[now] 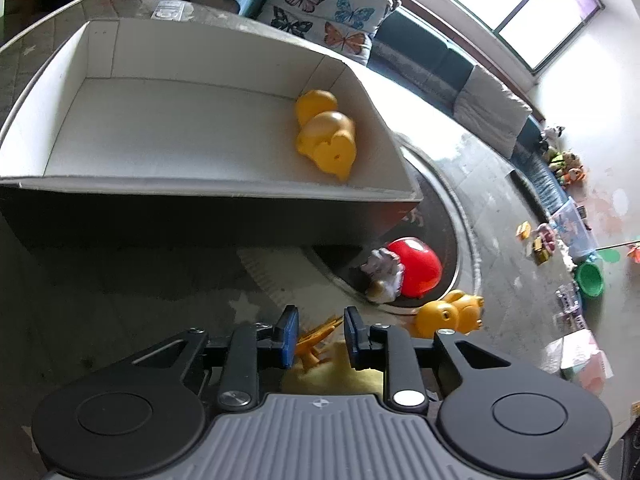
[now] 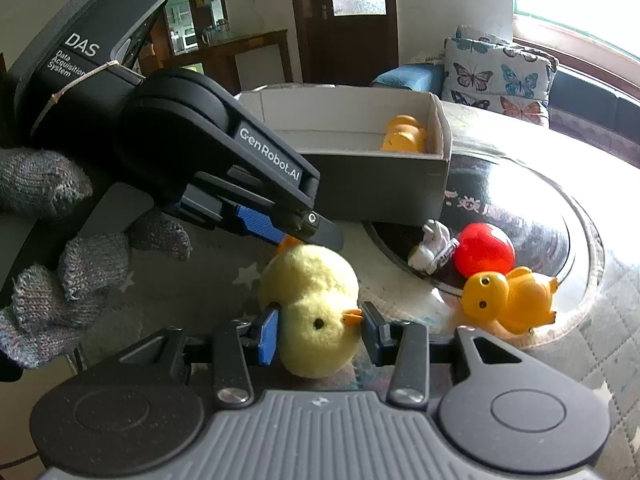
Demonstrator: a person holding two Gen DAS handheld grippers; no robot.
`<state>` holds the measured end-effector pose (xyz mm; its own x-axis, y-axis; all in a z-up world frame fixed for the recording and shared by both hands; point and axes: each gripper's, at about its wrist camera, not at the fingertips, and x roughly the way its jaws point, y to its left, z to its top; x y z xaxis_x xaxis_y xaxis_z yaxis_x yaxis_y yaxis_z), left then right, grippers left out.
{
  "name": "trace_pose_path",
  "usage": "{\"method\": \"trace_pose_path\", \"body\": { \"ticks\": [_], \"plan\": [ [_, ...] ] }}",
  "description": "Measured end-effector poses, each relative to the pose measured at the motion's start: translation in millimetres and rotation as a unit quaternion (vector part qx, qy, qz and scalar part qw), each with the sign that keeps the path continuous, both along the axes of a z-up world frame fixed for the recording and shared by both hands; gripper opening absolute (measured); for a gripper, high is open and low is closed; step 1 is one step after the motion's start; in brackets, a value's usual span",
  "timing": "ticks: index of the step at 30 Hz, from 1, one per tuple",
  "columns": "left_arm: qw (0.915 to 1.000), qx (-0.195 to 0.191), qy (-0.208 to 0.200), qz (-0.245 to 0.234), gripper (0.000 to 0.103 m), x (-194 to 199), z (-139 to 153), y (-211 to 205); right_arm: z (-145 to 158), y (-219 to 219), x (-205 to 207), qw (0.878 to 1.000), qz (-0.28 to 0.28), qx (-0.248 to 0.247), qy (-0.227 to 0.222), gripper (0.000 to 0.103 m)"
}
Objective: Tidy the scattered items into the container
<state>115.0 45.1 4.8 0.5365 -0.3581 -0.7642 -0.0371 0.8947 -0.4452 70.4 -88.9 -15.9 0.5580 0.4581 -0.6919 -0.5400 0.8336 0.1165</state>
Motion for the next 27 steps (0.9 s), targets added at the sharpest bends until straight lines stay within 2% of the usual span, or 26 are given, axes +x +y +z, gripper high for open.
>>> {"method": "trace_pose_path", "body": {
  "ticks": [4,10,14,18,27],
  "plan": [
    [1.0000,0.004,-0.004,-0.002,0.024,1.5,1.5,-0.7,5.0,1.0,2.4,1.000,0.003,0.001,-0.007,0.040],
    [0.9999,-0.006,0.012,0.008,0.026,3.0,-7.1,4.4,4.0,0.7,2.2,1.000,0.006,-0.002,-0.004,0.040],
    [0.9999,-0.003,0.015,0.004,0.032,3.3,-8.9,3.1,2.0,-0.4,1.4,1.000,0.001,-0.008,-0.003,0.046],
    [0.9999,0.001,0.016,0.000,0.033,2.8,-9.6,0.5,3.3,-1.7,-0.7,1.000,-0.006,-0.015,-0.010,0.052],
    [0.9999,-0.003,0.011,-0.006,0.035,-0.8,-5.0,-2.4,5.9,8.2,-3.0,0.999,0.005,-0.027,-0.022,0.051]
  ]
}}
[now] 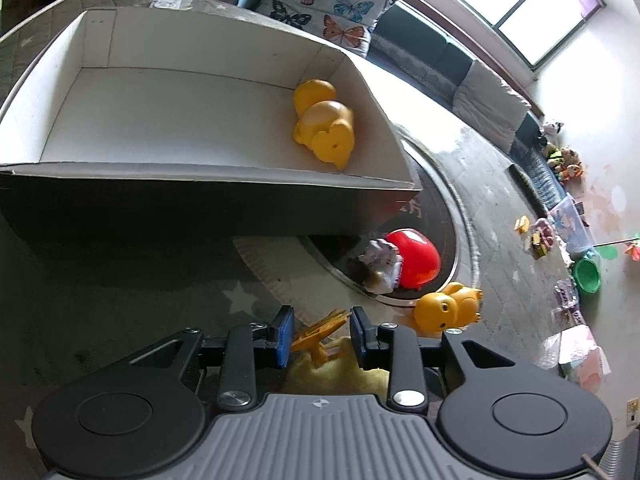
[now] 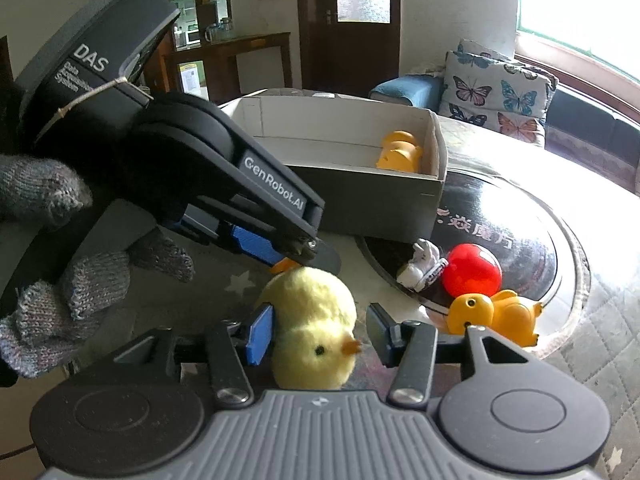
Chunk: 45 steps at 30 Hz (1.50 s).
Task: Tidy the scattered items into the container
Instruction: 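Close the left gripper on the plush chick's orange feet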
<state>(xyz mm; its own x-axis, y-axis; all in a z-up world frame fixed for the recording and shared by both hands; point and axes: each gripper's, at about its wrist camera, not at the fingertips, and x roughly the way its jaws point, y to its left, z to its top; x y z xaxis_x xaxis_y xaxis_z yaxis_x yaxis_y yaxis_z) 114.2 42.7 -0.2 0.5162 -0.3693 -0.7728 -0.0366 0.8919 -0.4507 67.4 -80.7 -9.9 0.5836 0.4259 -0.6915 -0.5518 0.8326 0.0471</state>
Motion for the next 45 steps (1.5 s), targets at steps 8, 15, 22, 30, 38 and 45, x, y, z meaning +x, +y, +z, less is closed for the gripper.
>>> {"method": "trace_pose_path", "body": {
  "ticks": [8,15,22,30,38,45],
  "plan": [
    [1.0000,-0.008,0.002,-0.001,0.035,1.6,0.0,0.4,1.5,2.1,-1.3,1.000,0.000,-0.001,0.000,0.052],
    [0.9999,-0.009,-0.004,0.003,0.035,-1.2,5.4,2.9,8.1,7.4,-5.4,1.000,0.009,-0.005,-0.013,0.062],
    [0.9998,-0.009,-0.014,0.012,0.035,-7.0,13.8,9.2,1.5,21.2,-6.9,0.999,0.029,-0.033,-0.022,0.055],
    [0.9995,-0.019,-0.014,0.022,0.035,-16.8,15.7,16.0,-3.0,11.7,0.4,1.000,0.008,-0.010,0.002,0.046],
    [0.9953,-0.073,0.002,0.064,0.035,-27.8,8.0,25.4,-3.5,1.3,-1.7,1.000,-0.011,0.014,0.015,0.046],
    [0.9903,-0.104,0.003,0.091,0.035,-32.1,1.0,23.4,-3.7,-3.0,-4.0,1.000,-0.018,0.018,0.016,0.046]
  ]
}}
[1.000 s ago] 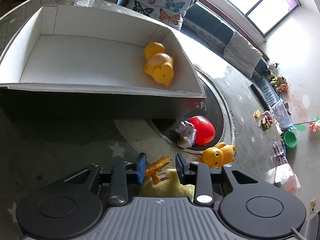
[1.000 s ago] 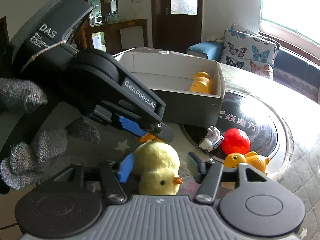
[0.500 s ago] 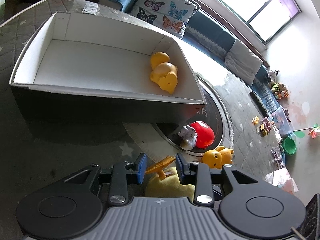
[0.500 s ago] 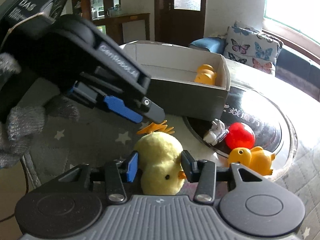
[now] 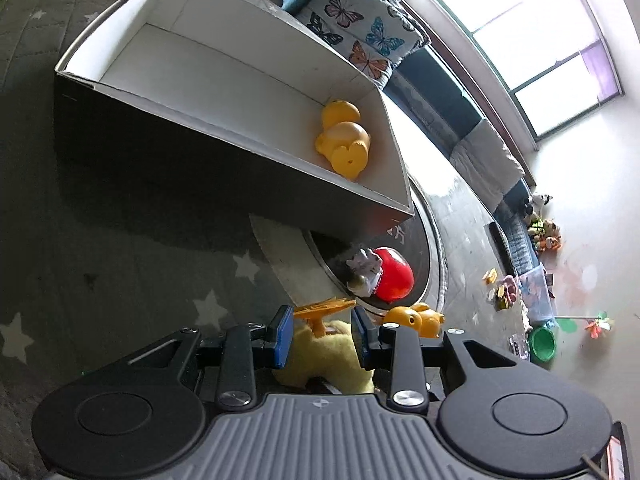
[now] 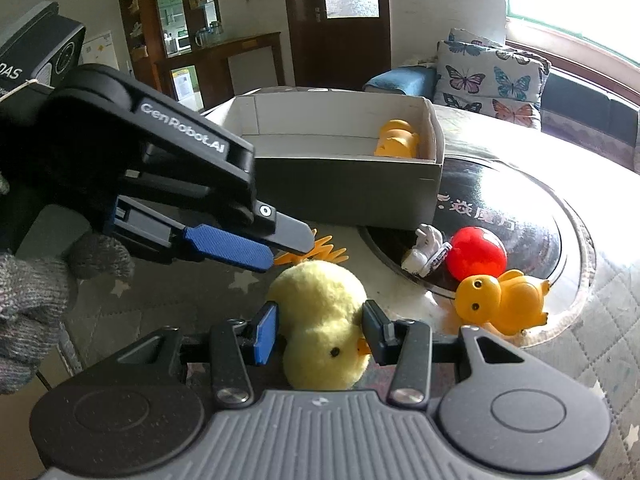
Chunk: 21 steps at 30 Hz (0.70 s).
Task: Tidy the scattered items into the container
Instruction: 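Close the left gripper on the plush chick's orange feet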
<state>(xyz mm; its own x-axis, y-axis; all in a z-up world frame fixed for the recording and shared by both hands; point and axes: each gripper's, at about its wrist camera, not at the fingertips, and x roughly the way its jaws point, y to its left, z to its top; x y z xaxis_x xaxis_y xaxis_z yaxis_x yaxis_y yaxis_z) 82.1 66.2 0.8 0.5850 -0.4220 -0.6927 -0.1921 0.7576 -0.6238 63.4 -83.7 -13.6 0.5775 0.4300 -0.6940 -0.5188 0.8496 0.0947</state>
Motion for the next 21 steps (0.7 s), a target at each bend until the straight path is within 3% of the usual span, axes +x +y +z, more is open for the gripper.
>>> {"method": "trace_pose_path", "body": {
  "ticks": [9,21],
  "plan": [
    [0.9987,0.036,-0.011,-0.034,0.035,10.7,-2.3,-20.8,-5.0,-3.1,2.6,1.000,-0.008,-0.002,0.012,0.045],
    [0.9992,0.017,-0.001,-0.036,0.035,25.3,-13.0,-15.6,-7.5,-3.9,5.0,1.000,-0.016,0.014,0.022,0.045]
  ]
}}
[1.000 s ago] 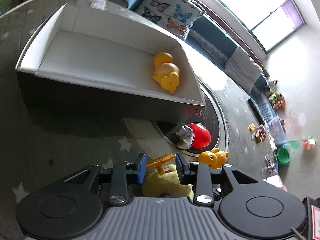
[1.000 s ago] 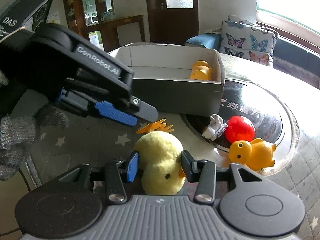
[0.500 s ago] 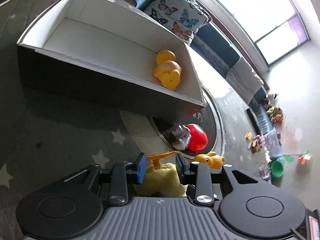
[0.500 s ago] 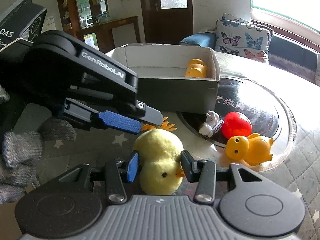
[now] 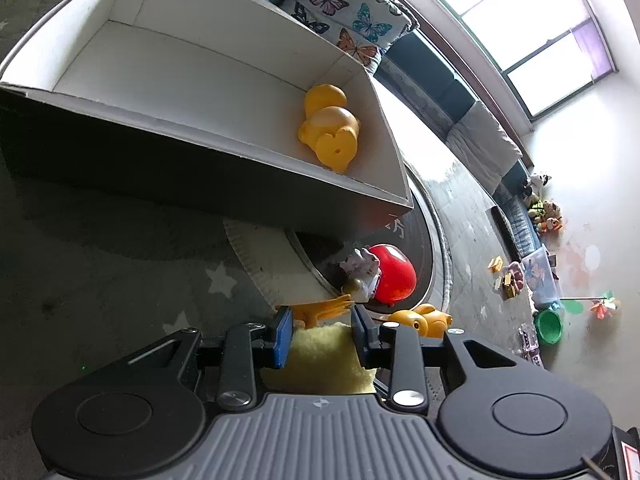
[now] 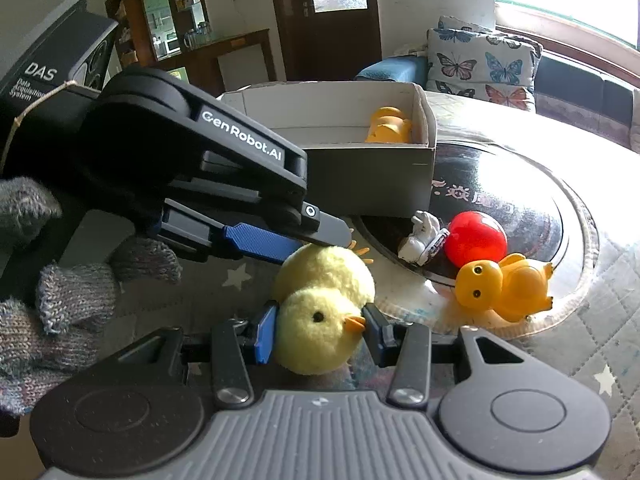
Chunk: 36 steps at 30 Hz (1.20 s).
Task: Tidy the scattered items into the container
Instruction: 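Close the left gripper on the plush chick's orange feet, then lift the plush chick with the left gripper and carry it into the box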
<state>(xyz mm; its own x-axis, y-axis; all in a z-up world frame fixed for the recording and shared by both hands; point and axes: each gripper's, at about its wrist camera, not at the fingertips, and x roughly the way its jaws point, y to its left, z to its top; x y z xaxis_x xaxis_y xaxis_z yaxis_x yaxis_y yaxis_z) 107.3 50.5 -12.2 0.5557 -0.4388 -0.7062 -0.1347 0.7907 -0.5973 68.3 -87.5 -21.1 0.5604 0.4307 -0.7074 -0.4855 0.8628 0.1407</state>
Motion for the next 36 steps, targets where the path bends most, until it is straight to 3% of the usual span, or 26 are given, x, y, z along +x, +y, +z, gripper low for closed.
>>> {"method": "trace_pose_path", "body": {
  "ticks": [9,16,24,36],
  "plan": [
    [0.9999,0.009,0.003,-0.007,0.042,3.7,-1.7,-3.2,-2.5,-3.4,2.9,1.000,-0.010,0.014,0.013,0.047],
    [0.9998,0.014,-0.006,-0.016,0.041,1.3,5.2,-4.3,1.5,-1.6,-0.8,1.000,-0.008,0.008,0.006,0.045],
    [0.9982,0.023,-0.055,-0.006,0.040,1.7,41.9,2.2,28.5,3.9,7.1,0.999,-0.001,0.017,-0.037,0.045],
    [0.9928,0.040,-0.110,0.027,0.040,41.5,84.9,22.1,63.8,24.4,63.3,0.995,0.015,0.026,-0.094,0.043]
  ]
}}
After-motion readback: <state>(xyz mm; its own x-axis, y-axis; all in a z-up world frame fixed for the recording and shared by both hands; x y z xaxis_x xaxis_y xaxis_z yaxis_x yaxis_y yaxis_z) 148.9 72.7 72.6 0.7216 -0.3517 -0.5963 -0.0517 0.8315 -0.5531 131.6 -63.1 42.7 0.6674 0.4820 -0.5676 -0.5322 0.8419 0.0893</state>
